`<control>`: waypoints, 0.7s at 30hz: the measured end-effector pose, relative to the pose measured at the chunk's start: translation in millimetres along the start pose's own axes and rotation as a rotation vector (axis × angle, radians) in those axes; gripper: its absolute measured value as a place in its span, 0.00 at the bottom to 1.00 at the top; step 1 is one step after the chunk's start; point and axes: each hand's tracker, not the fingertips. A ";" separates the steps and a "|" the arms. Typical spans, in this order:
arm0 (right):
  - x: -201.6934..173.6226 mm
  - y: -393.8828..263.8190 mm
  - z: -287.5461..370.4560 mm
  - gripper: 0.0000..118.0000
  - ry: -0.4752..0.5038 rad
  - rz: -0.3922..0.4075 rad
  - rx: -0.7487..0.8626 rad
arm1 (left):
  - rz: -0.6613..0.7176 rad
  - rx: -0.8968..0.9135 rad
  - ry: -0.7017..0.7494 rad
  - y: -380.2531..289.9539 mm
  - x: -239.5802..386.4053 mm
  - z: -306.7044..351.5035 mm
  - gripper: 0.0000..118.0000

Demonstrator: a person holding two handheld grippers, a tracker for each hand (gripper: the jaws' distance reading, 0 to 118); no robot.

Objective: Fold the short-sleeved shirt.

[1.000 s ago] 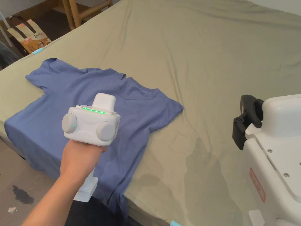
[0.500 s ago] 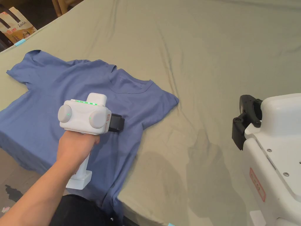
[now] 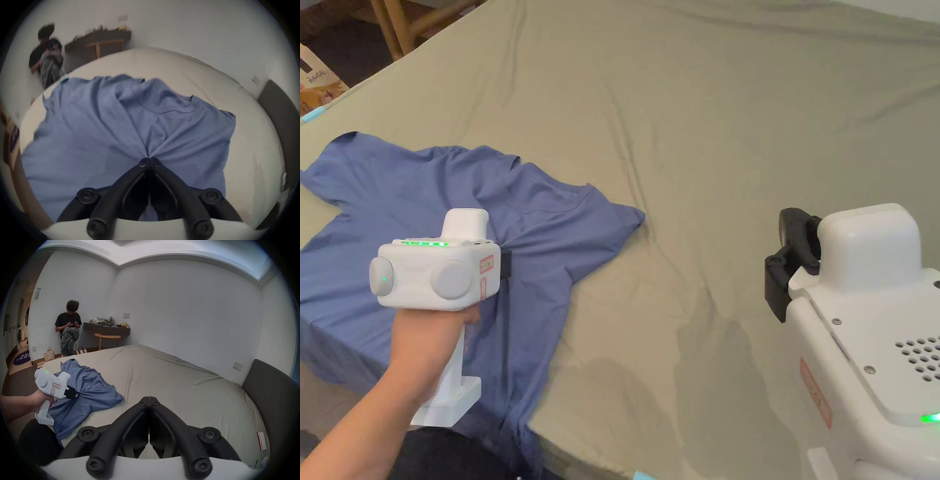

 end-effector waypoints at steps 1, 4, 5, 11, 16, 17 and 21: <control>1.0 0.8 2.4 0.01 -0.006 0.000 0.002 | 0.002 0.031 -0.006 8.0 8.5 8.6 0.00; 4.3 4.4 11.9 0.01 -0.016 -0.005 0.013 | 0.076 0.122 -0.051 15.1 6.7 35.5 0.00; 5.4 5.8 15.7 0.01 -0.018 -0.007 0.020 | 0.106 0.150 -0.100 19.9 2.8 43.8 0.00; 13.3 14.7 40.1 0.01 -0.034 -0.018 0.062 | 0.206 0.355 -0.162 41.1 -8.3 114.5 0.00; 22.1 20.8 65.2 0.01 -0.069 -0.034 0.129 | 0.184 0.576 -0.214 73.4 -5.4 191.4 0.00; 24.1 22.1 70.2 0.01 -0.078 -0.040 0.142 | 0.155 0.609 -0.236 81.5 -1.0 207.3 0.00; 34.5 27.9 85.4 0.01 -0.102 -0.063 0.176 | 0.056 0.743 -0.228 123.7 27.2 273.0 0.00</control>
